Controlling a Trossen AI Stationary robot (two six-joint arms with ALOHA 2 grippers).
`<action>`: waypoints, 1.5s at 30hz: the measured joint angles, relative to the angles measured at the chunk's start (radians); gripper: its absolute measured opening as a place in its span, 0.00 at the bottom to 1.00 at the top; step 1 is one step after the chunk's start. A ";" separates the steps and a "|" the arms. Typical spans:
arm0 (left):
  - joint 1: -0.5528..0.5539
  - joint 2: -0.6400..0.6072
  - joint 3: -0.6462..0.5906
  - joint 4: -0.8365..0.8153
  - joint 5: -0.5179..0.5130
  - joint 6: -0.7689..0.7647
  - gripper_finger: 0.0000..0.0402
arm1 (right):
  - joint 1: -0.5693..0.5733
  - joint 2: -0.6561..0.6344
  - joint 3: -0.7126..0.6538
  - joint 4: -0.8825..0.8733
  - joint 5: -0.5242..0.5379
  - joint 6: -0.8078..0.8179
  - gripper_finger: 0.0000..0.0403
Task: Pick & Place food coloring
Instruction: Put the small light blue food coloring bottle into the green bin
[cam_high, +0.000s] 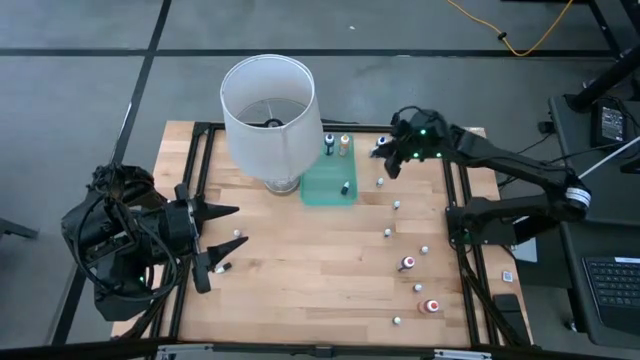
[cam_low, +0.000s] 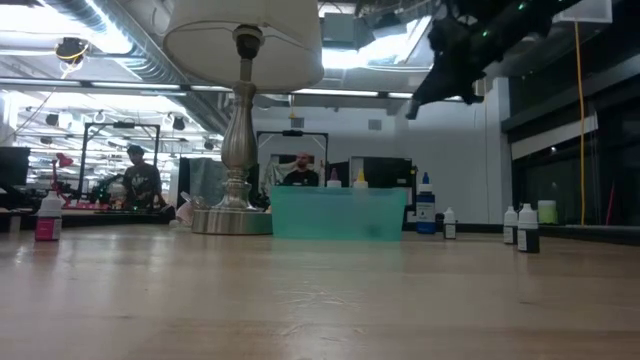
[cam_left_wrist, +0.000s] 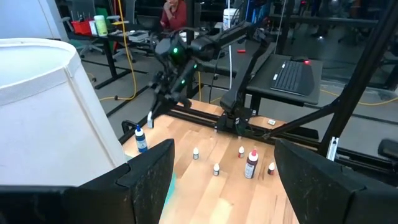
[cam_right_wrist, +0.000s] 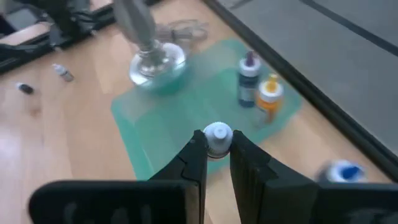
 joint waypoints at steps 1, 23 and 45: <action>0.000 0.000 0.000 0.000 0.000 0.000 0.67 | 0.011 0.017 -0.008 0.018 -0.005 -0.008 0.13; 0.000 0.000 -0.005 0.000 0.000 0.000 0.67 | 0.216 0.375 -0.011 0.322 -0.024 -0.074 0.13; 0.000 0.001 -0.006 0.000 0.013 -0.008 0.67 | 0.226 0.632 -0.011 0.425 -0.032 -0.156 0.13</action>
